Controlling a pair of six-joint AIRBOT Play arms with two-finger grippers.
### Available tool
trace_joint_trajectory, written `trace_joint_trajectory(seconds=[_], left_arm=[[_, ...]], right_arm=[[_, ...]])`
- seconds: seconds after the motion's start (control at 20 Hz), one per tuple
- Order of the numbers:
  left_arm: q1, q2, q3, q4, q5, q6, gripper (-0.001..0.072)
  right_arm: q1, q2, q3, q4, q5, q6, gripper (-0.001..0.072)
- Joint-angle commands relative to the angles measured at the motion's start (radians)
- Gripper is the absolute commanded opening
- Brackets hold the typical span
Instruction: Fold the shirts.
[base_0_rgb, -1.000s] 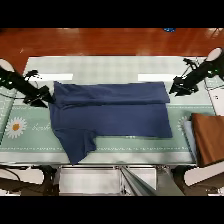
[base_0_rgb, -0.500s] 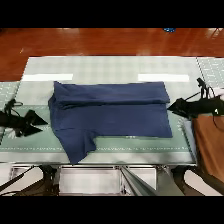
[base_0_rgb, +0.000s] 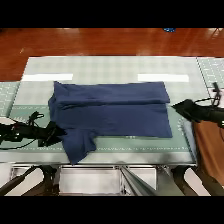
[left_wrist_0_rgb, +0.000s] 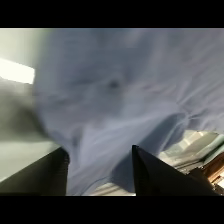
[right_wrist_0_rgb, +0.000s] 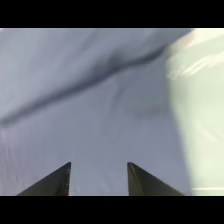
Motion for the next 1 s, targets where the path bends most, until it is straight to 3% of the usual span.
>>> trace_joint_trajectory(seconds=[0.0, 0.05, 0.1, 0.3, 0.7, 0.95], left_arm=[[-0.104, 0.001, -0.023, -0.094, 0.182, 0.004, 0.0364], [-0.111, 0.002, -0.011, -0.094, 0.185, 0.023, 0.0018], [-0.111, 0.002, 0.003, -0.094, 0.179, 0.058, 0.0021], [-0.109, 0.002, 0.036, -0.091, 0.143, 0.061, 0.0021], [-0.109, 0.002, 0.036, -0.090, 0.121, 0.086, 0.0021], [-0.109, 0.002, 0.036, -0.091, 0.124, 0.086, 0.0021]], right_arm=[[-0.207, 0.008, 0.010, -0.115, 0.106, 0.003, 0.0412], [-0.255, 0.008, -0.014, -0.209, 0.168, 0.064, 0.0411], [-0.271, 0.008, -0.055, -0.250, 0.219, 0.091, 0.0411], [-0.185, 0.010, -0.171, -0.263, 0.234, 0.097, 0.0408], [-0.153, -0.073, -0.192, -0.285, 0.166, 0.120, 0.0409], [-0.092, -0.258, -0.186, -0.068, 0.031, 0.015, 0.0408]])
